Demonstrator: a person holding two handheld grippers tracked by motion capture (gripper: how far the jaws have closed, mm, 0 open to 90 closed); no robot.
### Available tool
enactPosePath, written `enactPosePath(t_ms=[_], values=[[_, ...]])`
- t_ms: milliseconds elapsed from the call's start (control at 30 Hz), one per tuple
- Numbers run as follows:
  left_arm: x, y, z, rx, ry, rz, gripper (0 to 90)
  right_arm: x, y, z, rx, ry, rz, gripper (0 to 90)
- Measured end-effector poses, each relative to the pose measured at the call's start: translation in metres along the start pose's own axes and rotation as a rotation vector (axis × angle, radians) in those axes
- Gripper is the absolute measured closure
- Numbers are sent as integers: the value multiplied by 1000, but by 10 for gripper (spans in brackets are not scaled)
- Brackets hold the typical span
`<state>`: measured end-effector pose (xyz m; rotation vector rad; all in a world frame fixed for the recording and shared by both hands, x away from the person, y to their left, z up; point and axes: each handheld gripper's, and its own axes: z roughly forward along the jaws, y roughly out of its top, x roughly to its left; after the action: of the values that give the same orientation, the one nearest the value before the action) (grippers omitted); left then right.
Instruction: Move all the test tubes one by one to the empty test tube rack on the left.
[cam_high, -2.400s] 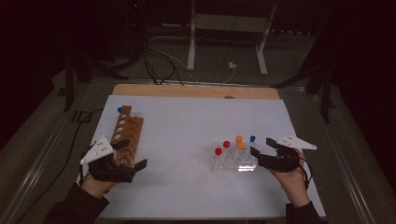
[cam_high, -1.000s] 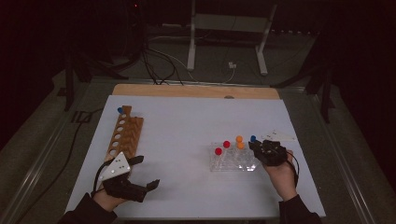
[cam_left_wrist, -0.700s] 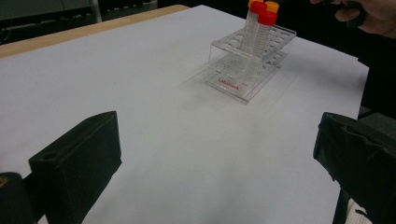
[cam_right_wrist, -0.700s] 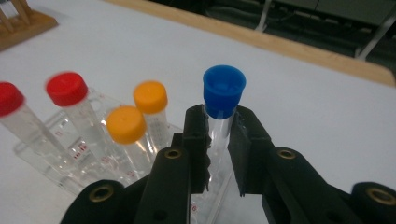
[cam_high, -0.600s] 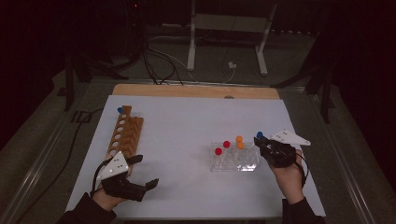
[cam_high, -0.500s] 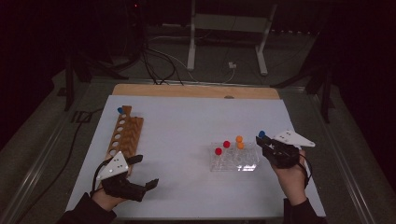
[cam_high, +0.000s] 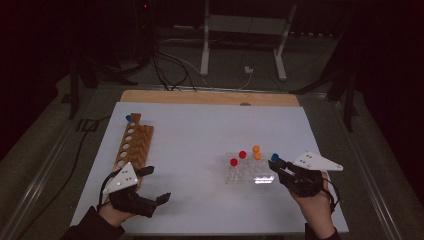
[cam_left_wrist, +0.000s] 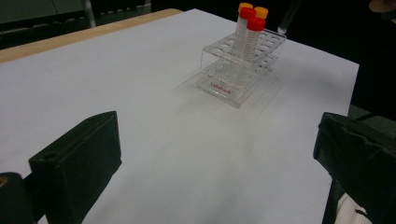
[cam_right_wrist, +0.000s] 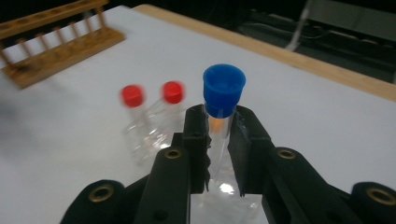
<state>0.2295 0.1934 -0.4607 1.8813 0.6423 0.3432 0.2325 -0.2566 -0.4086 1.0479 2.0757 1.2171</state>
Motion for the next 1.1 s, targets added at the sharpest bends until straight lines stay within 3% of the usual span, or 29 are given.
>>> enactPosePath(t_ms=[167,567,1100], values=[[-2,2,1,-1,-11,1,18,12,-4,5,18,55,-11,767],[-12,8,6,7,-59,26,18,42,-12,35,76,174,-60,767],[-29,27,31,10,-161,45,23,91,-12,68,121,319,-156,767]])
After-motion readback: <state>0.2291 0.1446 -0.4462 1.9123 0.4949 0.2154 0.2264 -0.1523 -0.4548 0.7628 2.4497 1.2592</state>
